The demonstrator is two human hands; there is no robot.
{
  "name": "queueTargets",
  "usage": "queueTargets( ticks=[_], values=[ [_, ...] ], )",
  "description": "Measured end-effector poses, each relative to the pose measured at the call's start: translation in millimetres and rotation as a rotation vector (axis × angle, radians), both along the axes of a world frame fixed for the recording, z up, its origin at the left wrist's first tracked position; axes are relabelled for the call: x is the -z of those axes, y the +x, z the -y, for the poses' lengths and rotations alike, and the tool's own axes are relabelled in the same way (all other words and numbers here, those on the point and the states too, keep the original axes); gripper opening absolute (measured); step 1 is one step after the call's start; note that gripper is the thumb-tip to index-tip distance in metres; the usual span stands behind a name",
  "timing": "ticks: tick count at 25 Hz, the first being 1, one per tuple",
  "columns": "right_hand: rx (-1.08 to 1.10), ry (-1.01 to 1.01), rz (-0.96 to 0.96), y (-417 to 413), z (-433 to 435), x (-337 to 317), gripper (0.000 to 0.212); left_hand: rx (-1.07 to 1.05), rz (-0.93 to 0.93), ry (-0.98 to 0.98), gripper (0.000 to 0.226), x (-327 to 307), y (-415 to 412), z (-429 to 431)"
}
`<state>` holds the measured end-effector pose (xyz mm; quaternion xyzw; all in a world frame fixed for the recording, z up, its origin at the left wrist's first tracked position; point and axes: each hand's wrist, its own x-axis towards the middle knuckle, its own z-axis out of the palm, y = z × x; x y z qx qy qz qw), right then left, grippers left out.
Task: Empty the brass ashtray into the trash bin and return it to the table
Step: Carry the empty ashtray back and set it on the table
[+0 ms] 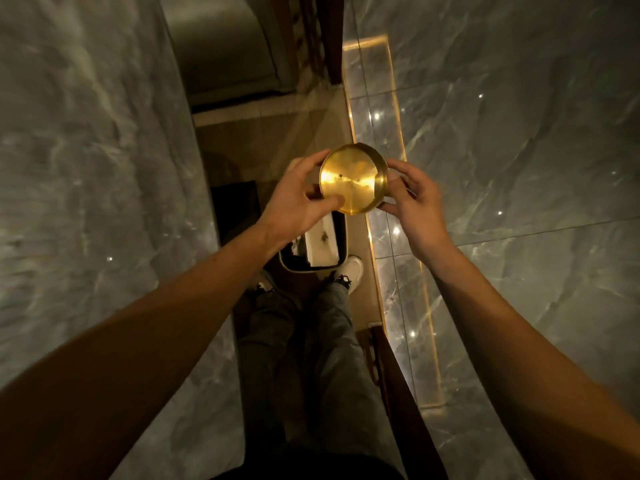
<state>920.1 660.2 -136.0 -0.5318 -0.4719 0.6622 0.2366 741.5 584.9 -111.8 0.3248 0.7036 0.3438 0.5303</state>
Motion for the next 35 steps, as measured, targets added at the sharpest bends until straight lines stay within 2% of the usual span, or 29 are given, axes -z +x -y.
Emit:
queueTargets(
  ticks=[2,4,8,11,13,18,21,27,35],
  values=[
    [-0.048,0.050,-0.022,-13.7,0.7,-27.4,0.031,0.077,-0.095,0.054,0.094,-27.0,-13.1,6.9],
    [-0.123,0.106,-0.052,-30.3,4.2,-52.7,0.035,0.092,-0.161,0.118,0.104,-54.4,-31.1,19.0],
    [-0.338,0.199,-0.058,-72.2,15.8,-98.8,0.048,-0.024,-0.249,0.220,0.101,-91.3,-72.8,57.1],
    [-0.489,0.191,-0.060,-111.0,38.9,-131.0,0.076,-0.152,-0.274,0.282,0.097,-111.0,-104.7,98.9],
    [-0.570,0.227,-0.053,-137.2,60.1,-146.0,0.087,-0.207,-0.304,0.306,0.094,-122.1,-126.2,130.0],
    [-0.651,0.355,-0.020,-205.4,136.4,-167.5,0.085,-0.315,-0.368,0.351,0.094,-141.6,-183.9,214.3],
    [-0.654,0.448,0.002,-245.8,192.1,-176.1,0.085,-0.277,-0.394,0.383,0.093,-150.7,-227.0,267.6],
    [-0.656,0.472,0.036,-299.2,268.4,-206.8,0.080,-0.273,-0.417,0.444,0.089,-171.8,-282.7,341.0],
    [-0.735,0.553,0.007,-343.7,303.0,-225.3,0.081,-0.349,-0.486,0.410,0.089,-197.4,-310.9,392.3]
  ],
)
